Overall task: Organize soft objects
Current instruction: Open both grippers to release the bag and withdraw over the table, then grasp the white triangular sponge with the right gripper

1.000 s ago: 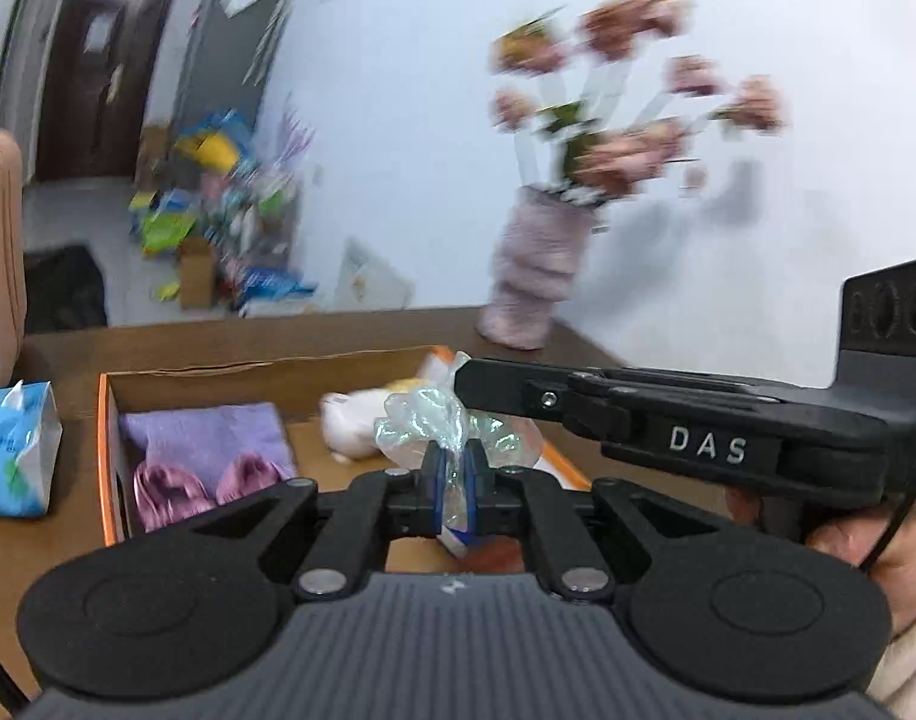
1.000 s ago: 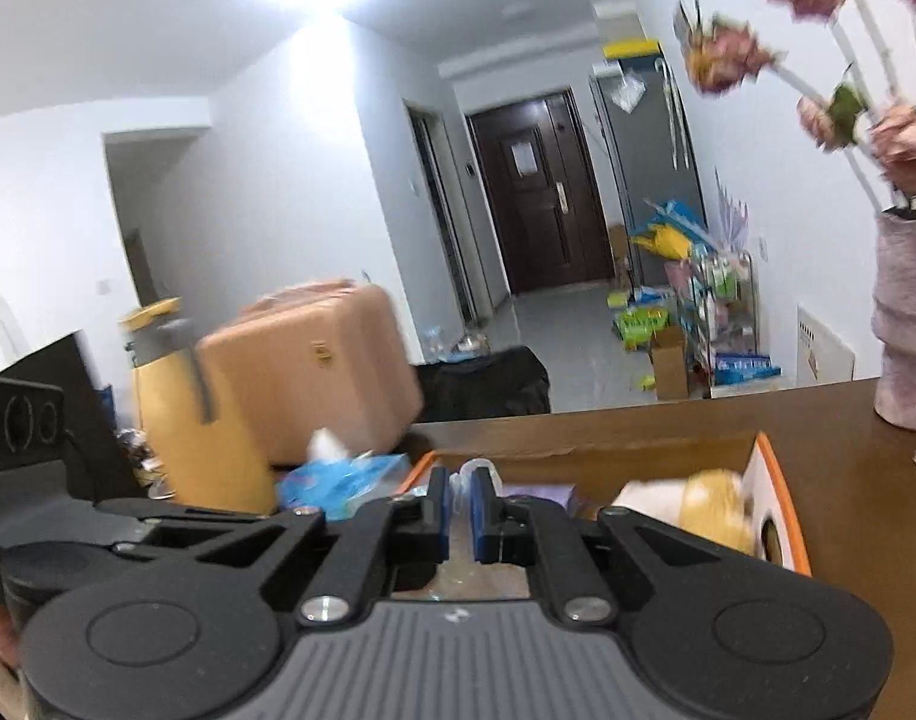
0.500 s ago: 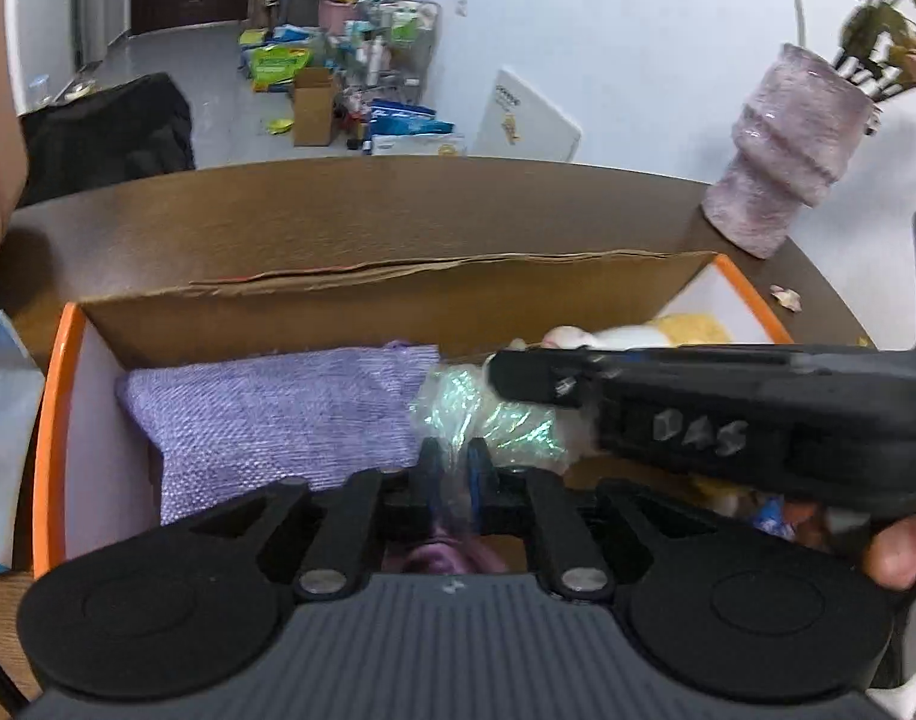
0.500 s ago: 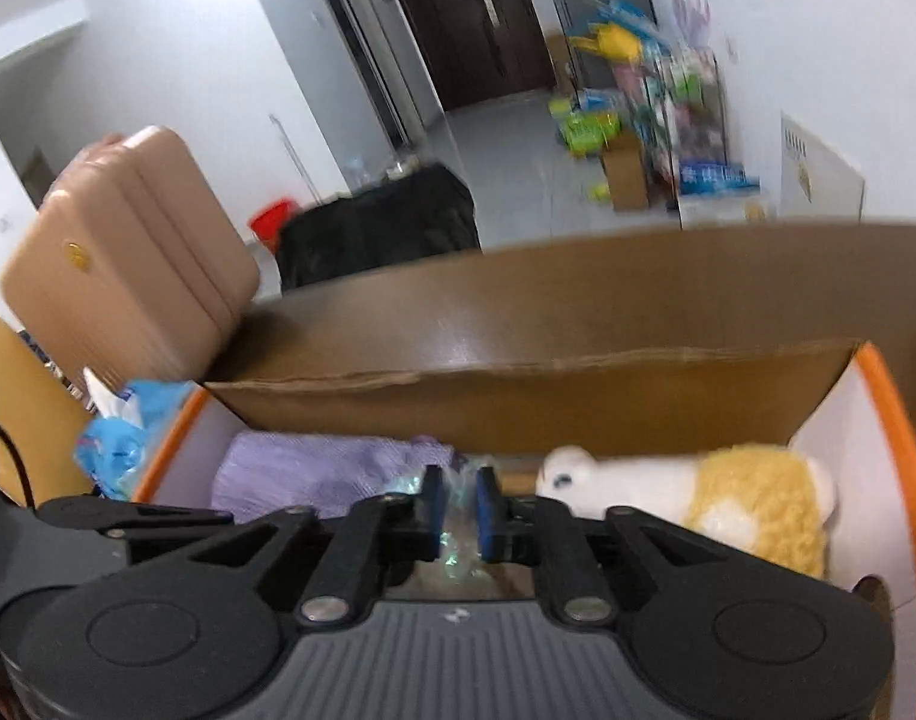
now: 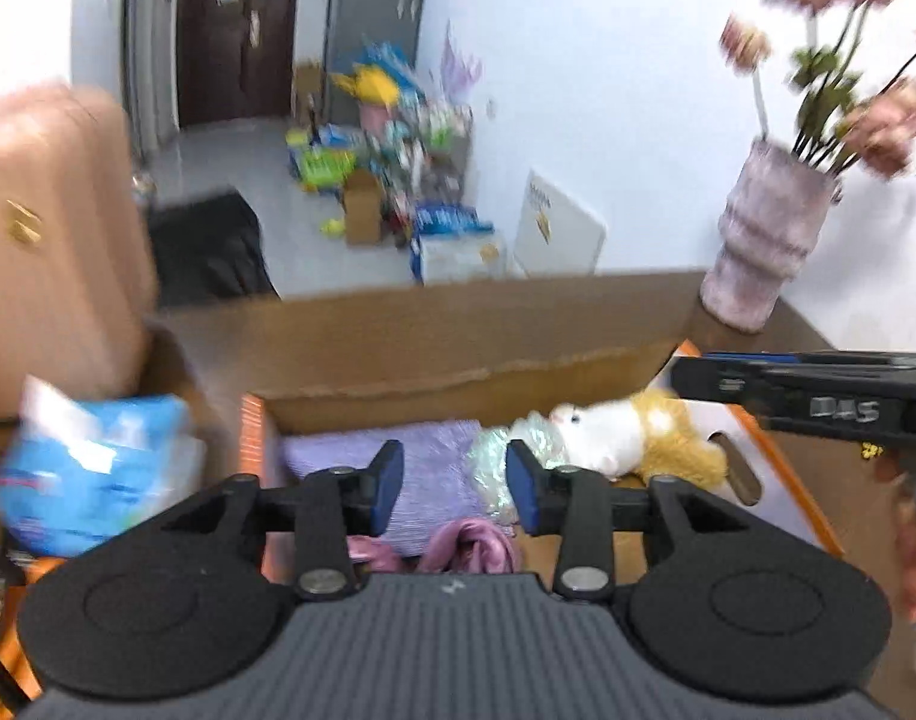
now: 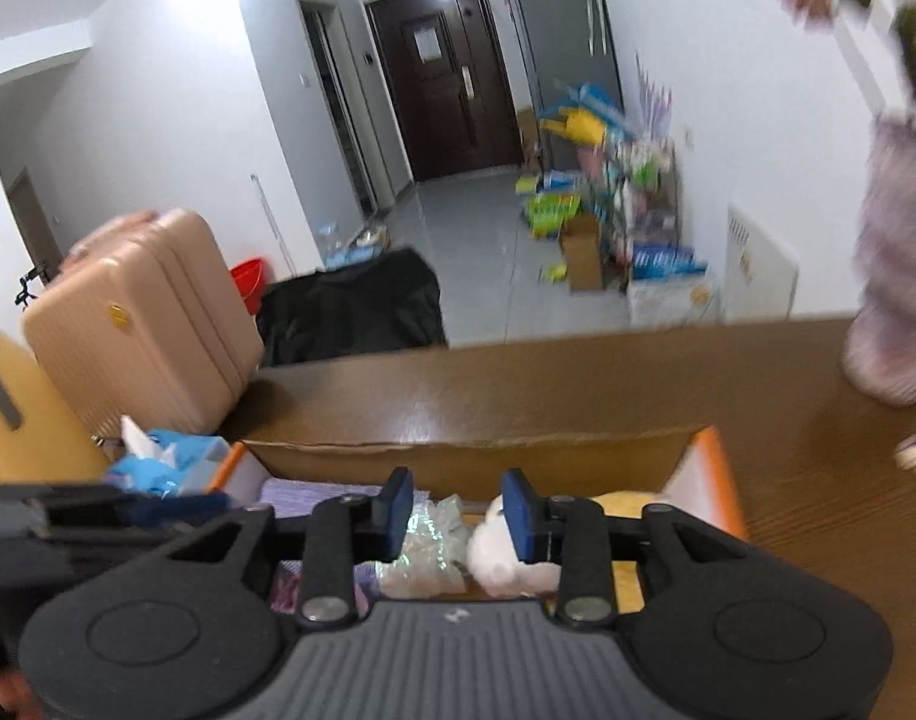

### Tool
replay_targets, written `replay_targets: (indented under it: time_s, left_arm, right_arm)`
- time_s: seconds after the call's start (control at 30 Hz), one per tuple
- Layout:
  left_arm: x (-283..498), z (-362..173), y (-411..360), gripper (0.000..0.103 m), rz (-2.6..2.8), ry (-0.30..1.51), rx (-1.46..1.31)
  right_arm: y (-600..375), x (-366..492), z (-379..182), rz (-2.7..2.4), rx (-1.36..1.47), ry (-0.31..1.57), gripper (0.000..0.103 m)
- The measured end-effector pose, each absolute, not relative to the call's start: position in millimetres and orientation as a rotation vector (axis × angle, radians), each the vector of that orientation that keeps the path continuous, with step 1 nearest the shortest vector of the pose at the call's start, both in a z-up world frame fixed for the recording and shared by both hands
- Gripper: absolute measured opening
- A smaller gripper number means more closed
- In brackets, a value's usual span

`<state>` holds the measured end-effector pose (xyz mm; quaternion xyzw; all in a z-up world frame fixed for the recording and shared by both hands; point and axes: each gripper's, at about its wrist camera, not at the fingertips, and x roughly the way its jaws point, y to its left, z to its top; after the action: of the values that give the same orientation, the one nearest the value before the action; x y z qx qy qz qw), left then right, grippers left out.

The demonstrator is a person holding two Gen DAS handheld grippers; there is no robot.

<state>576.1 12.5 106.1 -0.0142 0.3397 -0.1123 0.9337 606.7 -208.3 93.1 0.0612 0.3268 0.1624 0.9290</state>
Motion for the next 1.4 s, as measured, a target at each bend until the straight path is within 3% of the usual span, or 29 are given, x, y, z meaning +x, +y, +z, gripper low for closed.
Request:
replay_targets:
  time_s: [0.13,0.27,0.4,0.5,0.63,0.9,1.07,1.4]
  left_arm:
    - [511.8,142.5,29.7,0.052,-0.184,0.592,0.007]
    - [446.0,165.3,40.6,0.073,-0.144,0.504,0.025]
    - [386.3,173.1,43.5,0.077,-0.135,0.437,0.006]
    - [329.6,159.5,47.2,0.084,-0.179,0.367,-0.061]
    - [253.5,120.2,43.6,0.087,-0.223,0.348,-0.084]
    - [163.8,45.0,36.8,0.095,-0.240,0.431,-0.030]
    - [165.1,34.3,39.3,0.095,-0.237,0.477,-0.010]
    - [194.1,21.5,37.7,0.095,-0.282,0.505,-0.050]
  right_arm:
    - [-227.7,540.0,139.9,0.314,0.044,0.576,0.047]
    - [-242.2,472.6,170.3,0.316,-0.007,0.488,0.057]
    - [-248.6,406.9,180.0,0.309,-0.035,0.420,0.058]
    - [-253.4,346.0,173.6,0.339,-0.038,0.337,0.065]
    - [-251.6,268.3,145.0,0.382,-0.023,0.239,0.077]
    - [-252.6,167.1,54.6,0.396,0.059,0.281,0.079]
    - [-256.2,139.5,20.3,0.442,0.076,0.391,0.079]
    - [-262.7,165.9,17.5,0.420,0.100,0.412,0.078]
